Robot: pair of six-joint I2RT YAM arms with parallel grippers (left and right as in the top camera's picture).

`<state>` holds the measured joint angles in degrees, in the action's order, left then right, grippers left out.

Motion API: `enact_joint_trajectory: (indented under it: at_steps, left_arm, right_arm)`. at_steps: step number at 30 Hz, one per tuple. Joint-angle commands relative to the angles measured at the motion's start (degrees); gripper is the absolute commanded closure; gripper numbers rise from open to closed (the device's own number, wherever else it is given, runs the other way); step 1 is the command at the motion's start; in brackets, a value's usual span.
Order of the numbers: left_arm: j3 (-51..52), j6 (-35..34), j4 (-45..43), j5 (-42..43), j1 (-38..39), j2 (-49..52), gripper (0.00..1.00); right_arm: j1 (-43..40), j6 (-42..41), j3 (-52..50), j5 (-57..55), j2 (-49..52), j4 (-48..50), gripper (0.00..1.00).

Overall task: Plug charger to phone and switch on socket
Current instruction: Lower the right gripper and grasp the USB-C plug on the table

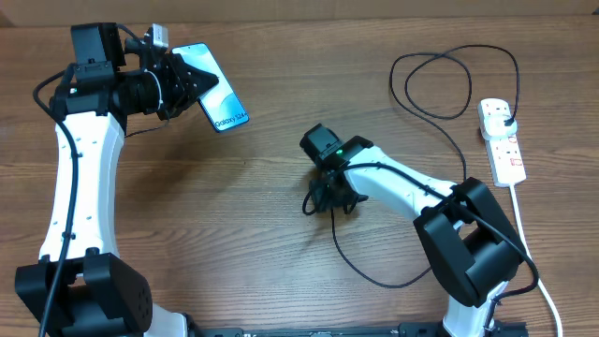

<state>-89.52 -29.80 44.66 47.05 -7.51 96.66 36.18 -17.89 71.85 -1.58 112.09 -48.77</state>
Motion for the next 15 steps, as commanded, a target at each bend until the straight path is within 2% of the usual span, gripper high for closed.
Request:
enact_joint_trajectory:
  at_steps: [1,6,7,10,11,12,15]
  left_arm:
    - [-0.63,1.16,0.02,0.79,0.02,-0.66,0.96]
    - [-0.63,1.53,0.52,0.81,0.02,-0.66,0.96]
    - [-0.63,1.53,0.52,0.81,0.02,-0.66,0.96]
    - [-0.63,1.53,0.50,0.79,0.02,-0.66,0.96]
    - [-0.63,1.53,0.50,0.79,0.02,-0.66,0.96]
    - [-0.63,1.53,0.50,0.79,0.02,-0.66,0.96]
    - [-0.63,1.53,0.48,0.79,0.02,-0.66,0.96]
  right_arm:
    - [-2.71,-0.13,-0.72,1.73,1.03,2.73,0.34]
    - [-5.99,-0.11,-0.74,1.73,1.09,7.50,0.37]
    - [-5.99,-0.13,-0.74,1.75,1.09,7.89,0.42]
    - [-5.62,-0.17,-0.74,1.75,1.09,8.92,0.65]
    - [-5.40,-0.17,-0.76,1.73,1.09,9.16,0.65]
    - [-4.94,-0.20,-0.76,1.73,1.09,10.16,0.59]
    - [-4.66,-1.38,-0.76,1.55,1.09,11.04,0.58]
